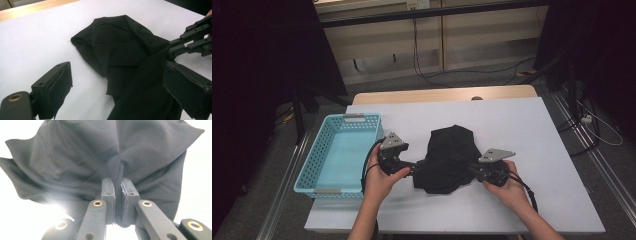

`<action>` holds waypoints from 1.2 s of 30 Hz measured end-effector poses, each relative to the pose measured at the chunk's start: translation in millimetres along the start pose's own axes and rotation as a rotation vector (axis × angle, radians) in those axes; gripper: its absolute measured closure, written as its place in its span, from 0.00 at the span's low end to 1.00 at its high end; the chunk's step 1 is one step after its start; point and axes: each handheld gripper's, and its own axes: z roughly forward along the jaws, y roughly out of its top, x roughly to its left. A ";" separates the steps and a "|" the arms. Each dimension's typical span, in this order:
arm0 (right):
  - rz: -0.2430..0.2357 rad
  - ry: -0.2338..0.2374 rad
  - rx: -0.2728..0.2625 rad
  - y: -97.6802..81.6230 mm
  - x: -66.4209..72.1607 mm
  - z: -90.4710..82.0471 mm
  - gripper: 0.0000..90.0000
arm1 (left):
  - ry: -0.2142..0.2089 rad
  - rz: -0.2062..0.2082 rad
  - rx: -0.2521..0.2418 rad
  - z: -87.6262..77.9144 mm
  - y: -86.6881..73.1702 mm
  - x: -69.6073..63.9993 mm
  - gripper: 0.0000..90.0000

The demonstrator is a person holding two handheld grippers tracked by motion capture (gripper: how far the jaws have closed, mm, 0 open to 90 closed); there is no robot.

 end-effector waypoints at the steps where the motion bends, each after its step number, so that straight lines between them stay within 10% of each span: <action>1: -0.004 -0.008 -0.015 1.1 -1.3 -4.7 0.93 | -0.001 0.007 0.001 0.7 -0.2 0.0 0.11; 17: 0.149 -0.079 -0.142 -19.2 -49.4 -67.5 0.93 | -0.042 0.008 0.010 13.9 -1.3 -3.1 0.14; 30: 0.121 -0.124 -0.135 -22.6 -52.9 -69.5 0.88 | -0.098 0.013 0.047 26.9 -10.4 -4.5 0.29; 36: 0.107 -0.125 -0.163 -18.6 -49.3 -71.3 0.64 | -0.121 0.003 0.069 33.5 -13.2 -8.2 0.42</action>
